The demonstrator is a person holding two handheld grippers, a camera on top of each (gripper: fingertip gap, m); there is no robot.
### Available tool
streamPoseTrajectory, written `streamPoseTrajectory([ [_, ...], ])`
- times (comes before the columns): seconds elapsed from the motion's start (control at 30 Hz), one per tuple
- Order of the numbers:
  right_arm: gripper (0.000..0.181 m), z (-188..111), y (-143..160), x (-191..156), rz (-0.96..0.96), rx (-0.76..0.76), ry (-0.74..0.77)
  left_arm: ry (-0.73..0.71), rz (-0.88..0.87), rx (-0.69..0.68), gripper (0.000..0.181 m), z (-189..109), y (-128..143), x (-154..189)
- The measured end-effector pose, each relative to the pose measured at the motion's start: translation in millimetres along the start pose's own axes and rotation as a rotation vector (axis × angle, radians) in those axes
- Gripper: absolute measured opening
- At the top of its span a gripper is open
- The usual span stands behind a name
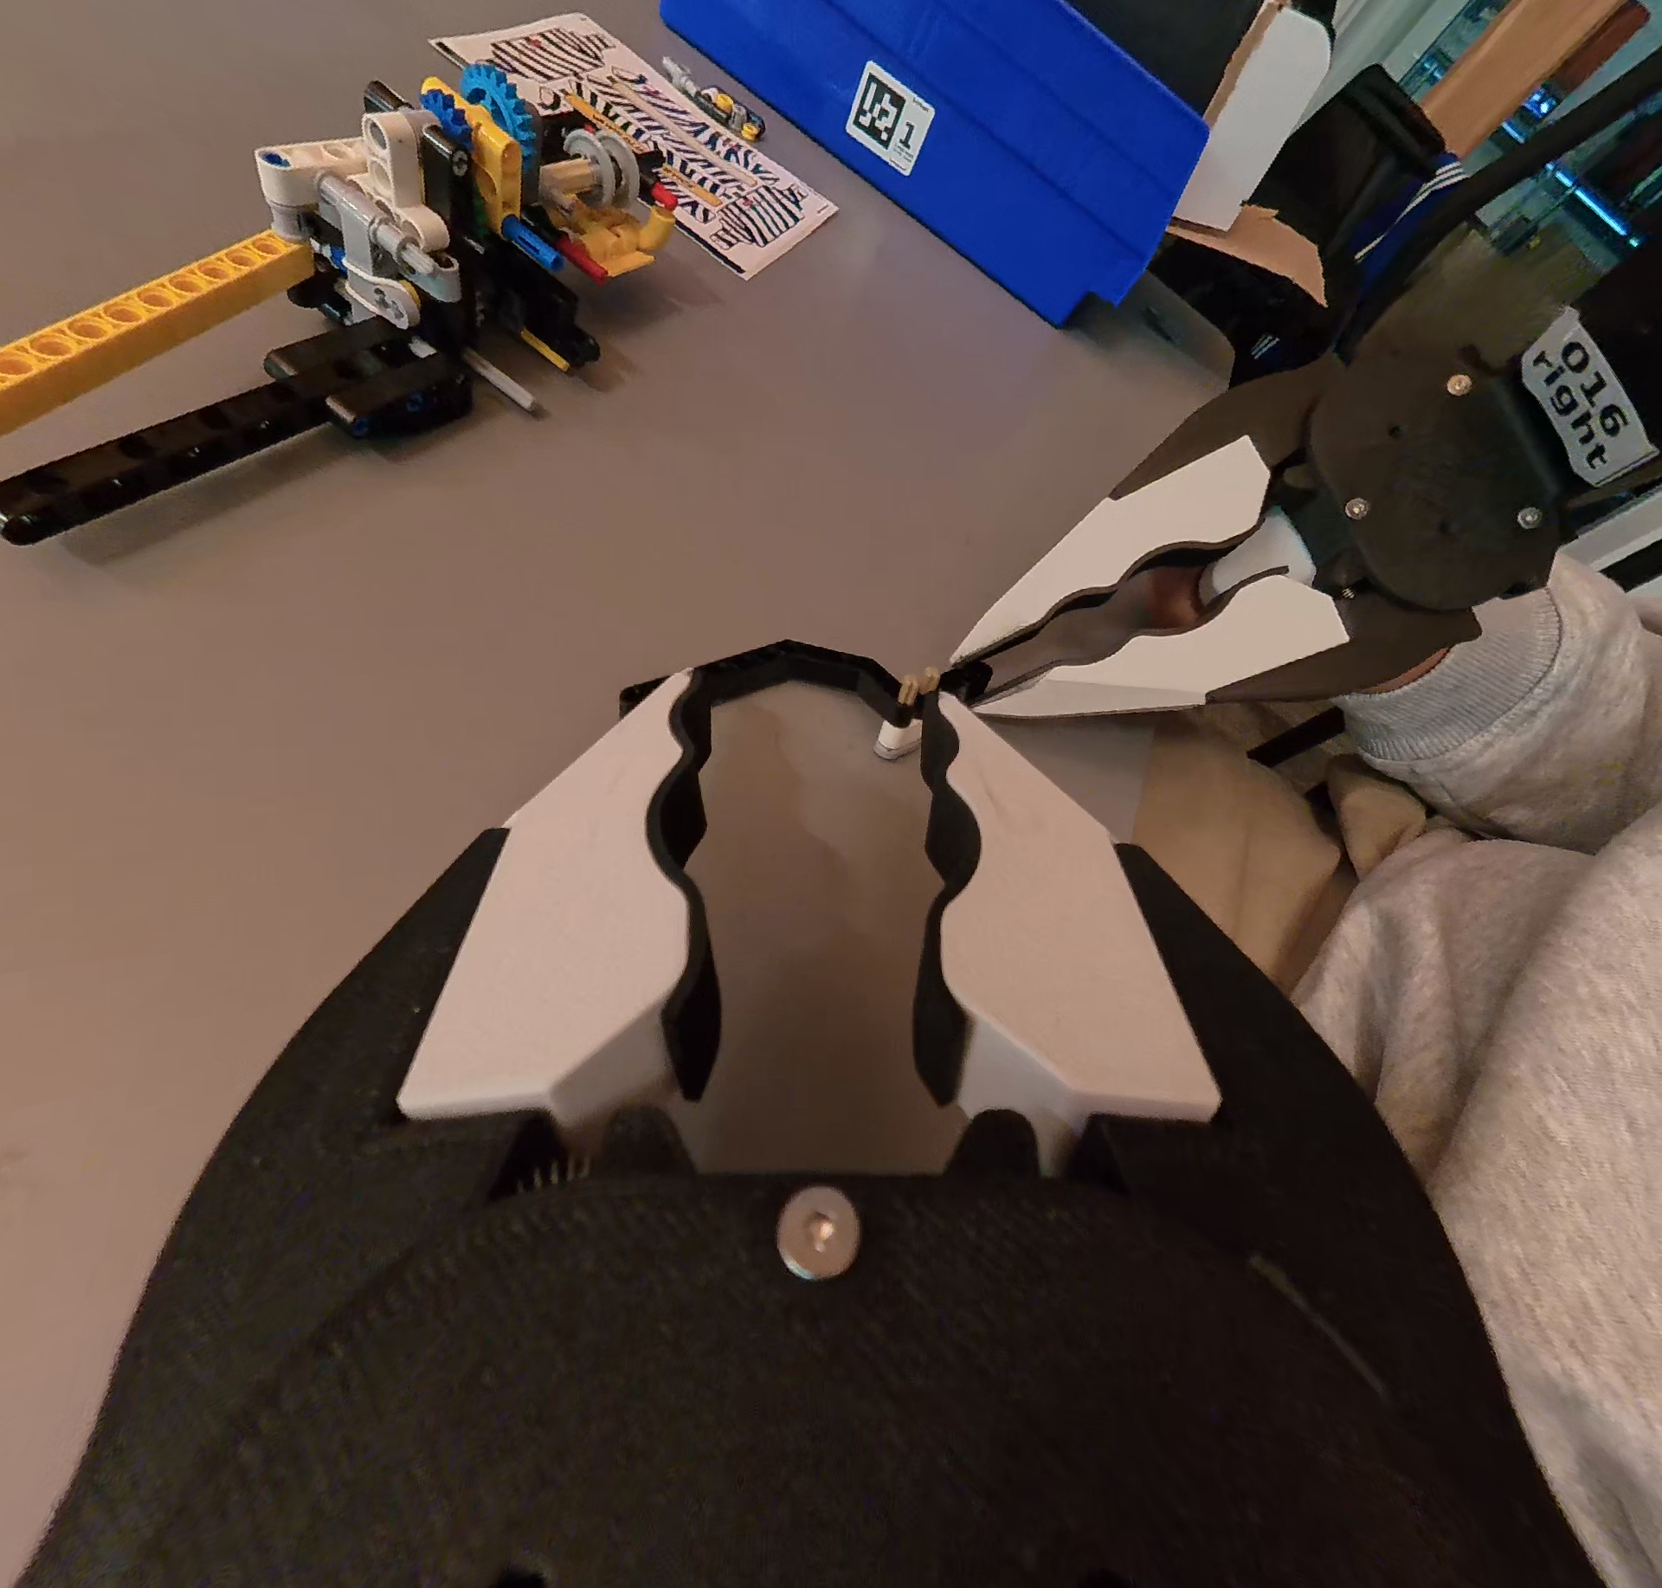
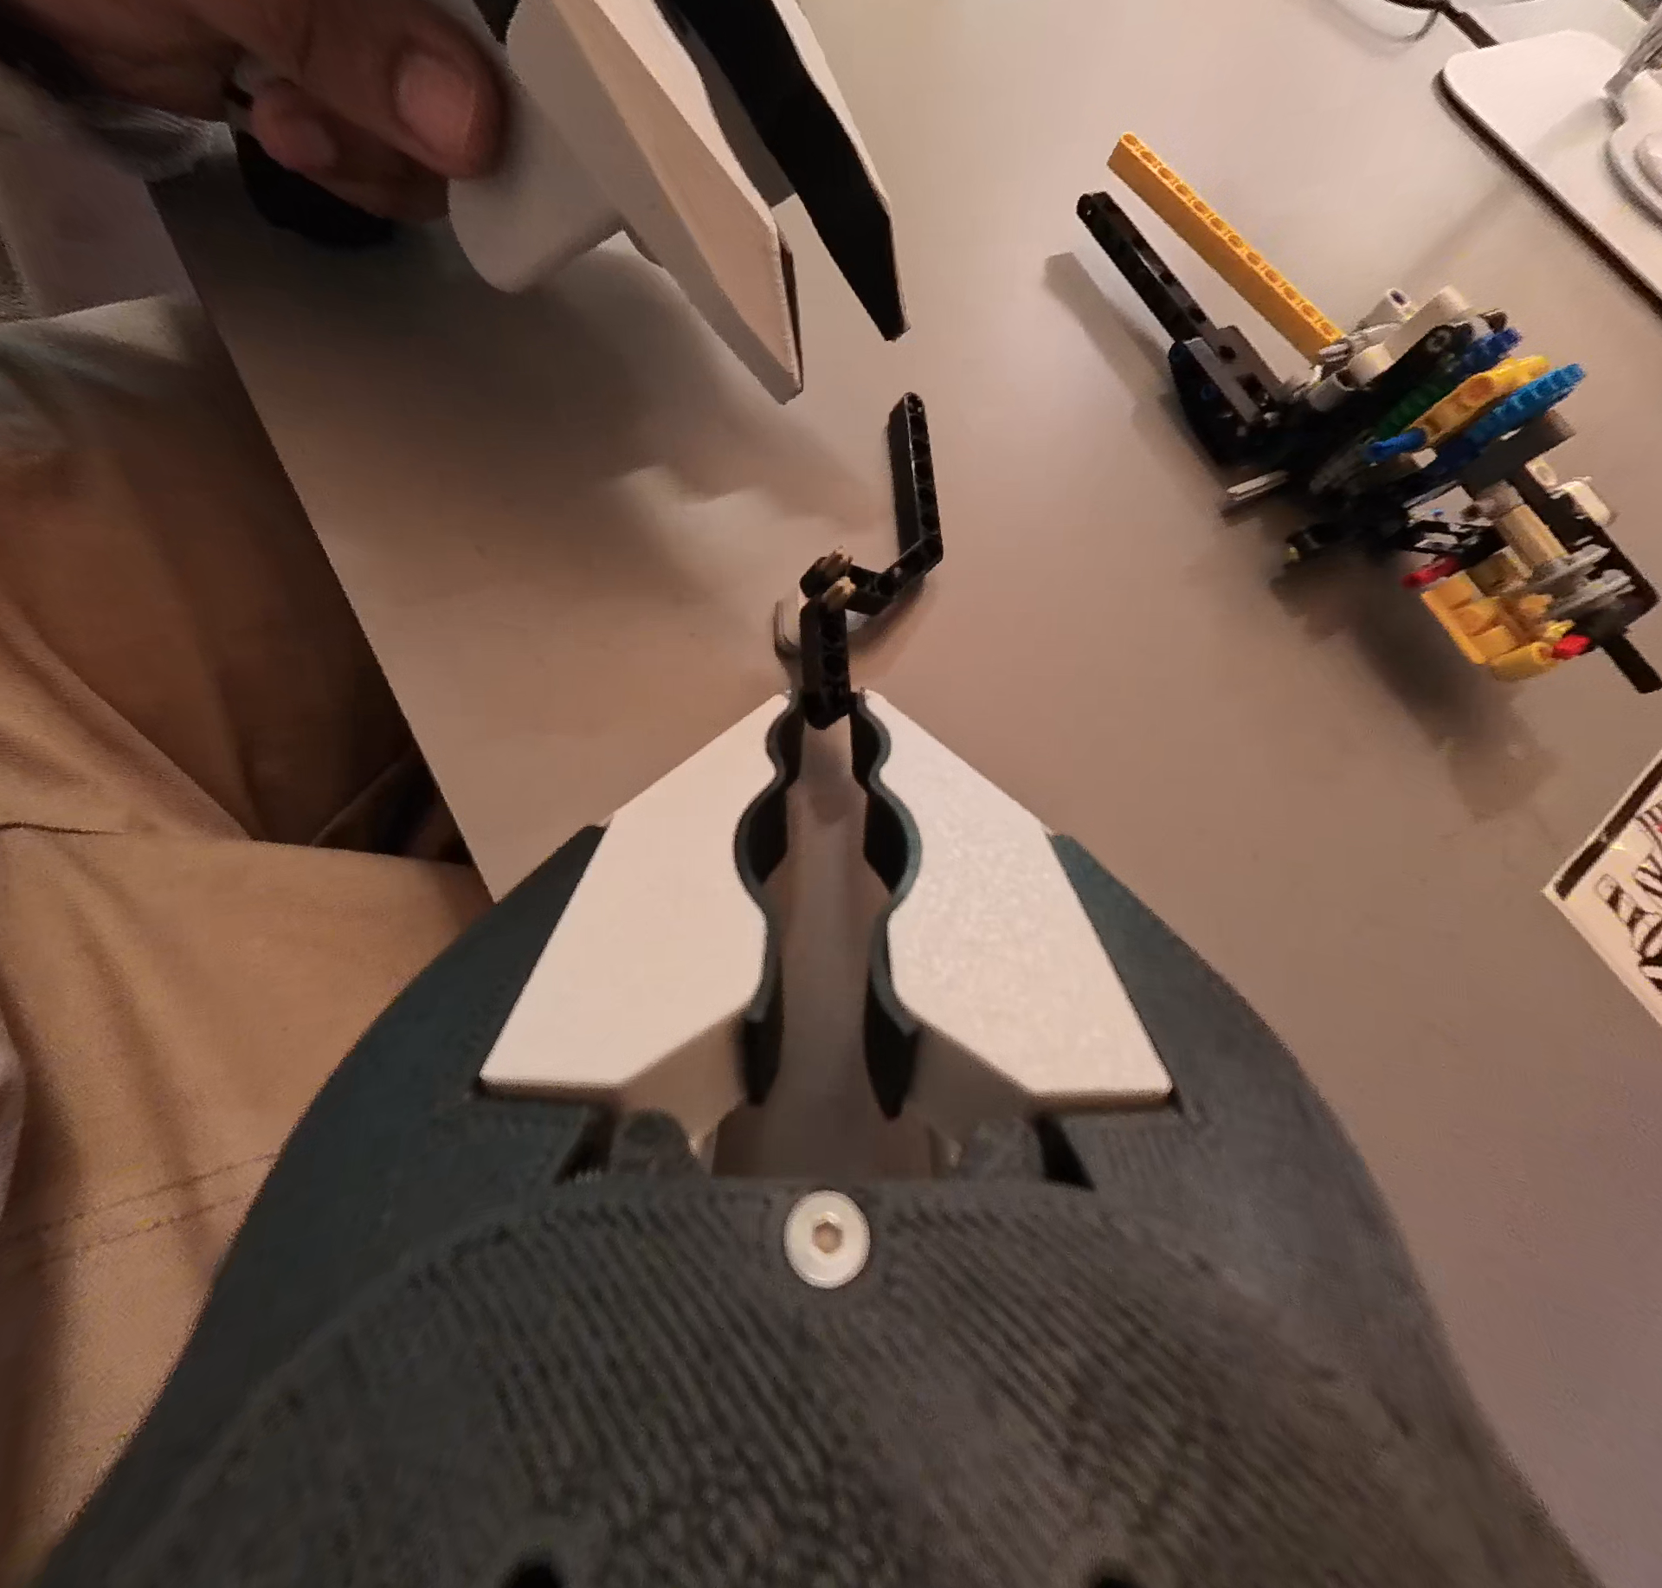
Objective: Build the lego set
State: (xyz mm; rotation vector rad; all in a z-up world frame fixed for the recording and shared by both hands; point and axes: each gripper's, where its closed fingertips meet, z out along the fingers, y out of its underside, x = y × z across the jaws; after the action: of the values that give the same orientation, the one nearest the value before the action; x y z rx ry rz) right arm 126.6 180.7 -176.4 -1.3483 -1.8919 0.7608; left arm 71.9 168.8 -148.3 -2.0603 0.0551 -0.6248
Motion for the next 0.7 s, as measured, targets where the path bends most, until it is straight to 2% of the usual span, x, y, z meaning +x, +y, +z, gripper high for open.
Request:
streamPoseTrajectory([
  [0.13,0.008,-2,2,8,-0.131,-0.037,0.094,0.056,-0.026,-0.035,0.042,3,7,9],
  [0.23,0.009,-3,3,16,-0.398,-0.106,0.25,0.13,-0.049,-0.096,0.04,9,16,22],
  [0.37,0.009,-2,1,14,-0.728,-0.146,0.385,0.141,-0.032,-0.119,0.04,12,20,27],
  [0.43,0.008,-1,1,10,-0.772,-0.14,0.379,0.139,-0.031,-0.105,0.039,11,18,27],
  [0.53,0.008,1,8,3,-0.744,-0.153,0.311,0.145,-0.051,-0.098,0.036,10,18,26],
  [0.7,0.007,0,10,3,-0.735,-0.144,0.297,0.168,-0.058,-0.125,0.035,12,22,30],
])
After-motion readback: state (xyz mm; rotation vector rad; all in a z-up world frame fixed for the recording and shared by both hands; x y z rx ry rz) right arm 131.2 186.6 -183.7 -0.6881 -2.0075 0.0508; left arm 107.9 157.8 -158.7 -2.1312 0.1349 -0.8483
